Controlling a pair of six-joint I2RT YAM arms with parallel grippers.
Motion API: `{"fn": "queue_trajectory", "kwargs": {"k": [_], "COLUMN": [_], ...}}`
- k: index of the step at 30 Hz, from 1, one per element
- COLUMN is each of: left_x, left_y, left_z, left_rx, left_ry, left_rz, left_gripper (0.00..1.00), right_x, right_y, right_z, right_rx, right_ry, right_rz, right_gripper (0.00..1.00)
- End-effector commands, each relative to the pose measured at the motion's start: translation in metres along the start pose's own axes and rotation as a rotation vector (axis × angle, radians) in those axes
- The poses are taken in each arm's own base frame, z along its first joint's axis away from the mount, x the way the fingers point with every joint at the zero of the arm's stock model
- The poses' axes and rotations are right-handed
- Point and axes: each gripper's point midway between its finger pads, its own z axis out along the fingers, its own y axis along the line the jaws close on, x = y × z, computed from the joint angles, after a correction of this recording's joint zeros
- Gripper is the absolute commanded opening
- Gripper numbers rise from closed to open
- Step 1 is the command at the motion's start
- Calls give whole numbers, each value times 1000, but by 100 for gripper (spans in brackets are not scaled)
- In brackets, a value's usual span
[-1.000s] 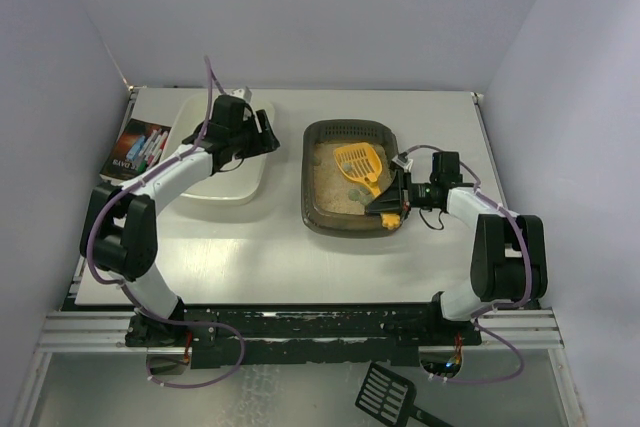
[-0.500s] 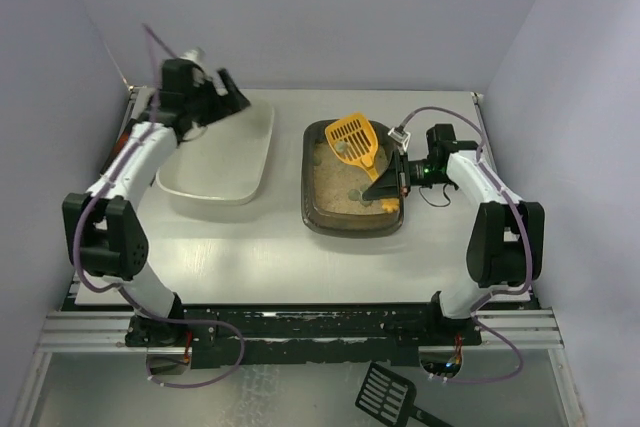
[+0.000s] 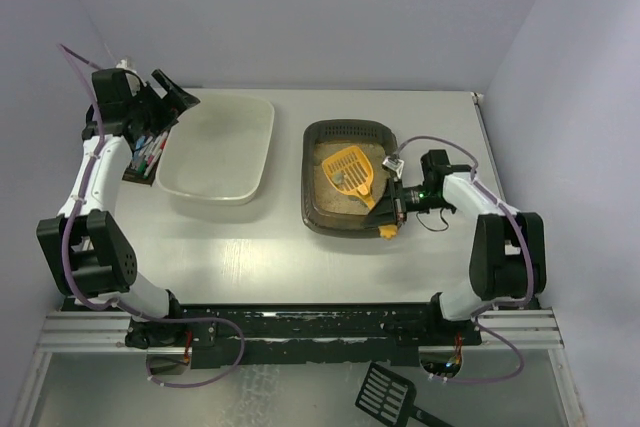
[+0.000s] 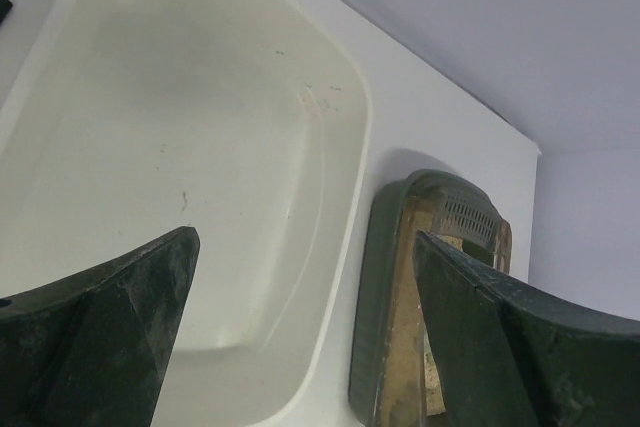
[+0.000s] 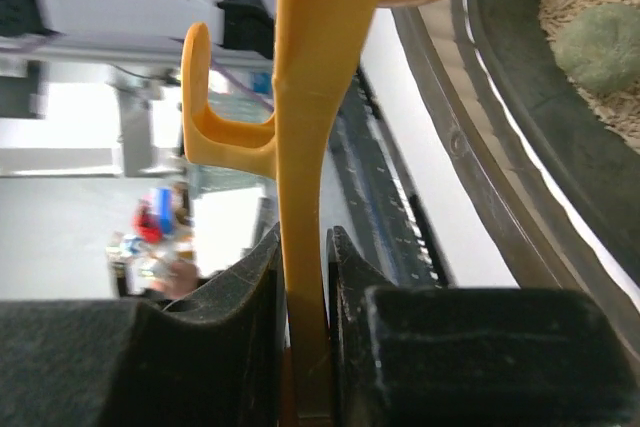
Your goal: Clean the litter box
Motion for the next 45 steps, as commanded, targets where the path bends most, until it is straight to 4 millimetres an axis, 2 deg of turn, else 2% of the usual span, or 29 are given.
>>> {"fn": "queue_trajectory", "kwargs": {"k": [1, 4, 7, 9, 11, 13, 15, 16, 19, 23, 28, 31, 33, 37, 39, 42, 45], "left_x": [-5, -4, -2, -2, -2, -2, -1, -1, -2, -2, -3, -11, -18, -31, -39, -52, -54], "left_y": [-15, -9, -7, -6, -5, -5, -5, -5, -5, -5, -4, -11, -16, -17, -10, 3, 16], "left_z": [-3, 2, 5, 5, 6, 6, 5, 5, 3, 2, 1, -4, -9, -19, -26, -38, -44], "left_rx": [59, 39, 38, 35, 34, 35, 35, 35, 34, 31, 24, 25, 27, 40, 43, 24, -6], "left_ry": [-12, -8, -2, -2, -4, -4, -5, -9, -17, -24, -26, -18, -2, 18, -7, -43, -11], "left_rz": [21, 14, 10, 8, 8, 10, 13, 15, 20, 29, 43, 82, 125, 128, 97, 71, 54], "left_gripper": [100, 99, 100, 100, 100, 100, 100, 100, 100, 99, 100, 99, 100, 99, 100, 99, 100], "right_x": [-7, -33, -43, -36, -27, -23, -21, -19, -16, -10, -23, -41, -47, -71, -85, -117, -142], "right_y": [-12, -30, -31, -24, -11, 15, 45, 49, 43, 42, 43, 37, 38, 55, 57, 56, 39], "right_z": [3, -16, -28, -23, -15, -17, -28, -29, -26, -16, -14, -11, -6, 11, 26, 51, 76], "right_rx": [258, 486, 522, 440, 282, 59, -177, -207, -219, -226, -208, -58, 24, 6, 15, 42, 53], "right_ry": [51, -33, -73, -74, -93, -134, -133, -114, -97, -73, -88, -49, 43, 135, 183, 226, 244], "right_rz": [-255, -307, -322, -303, -236, -142, -13, 61, 120, 37, -79, -196, -233, -260, -274, -289, -279], "right_gripper": [0, 0, 0, 0, 0, 0, 0, 0, 0, 0, 0, 0, 0, 0, 0, 0, 0]}}
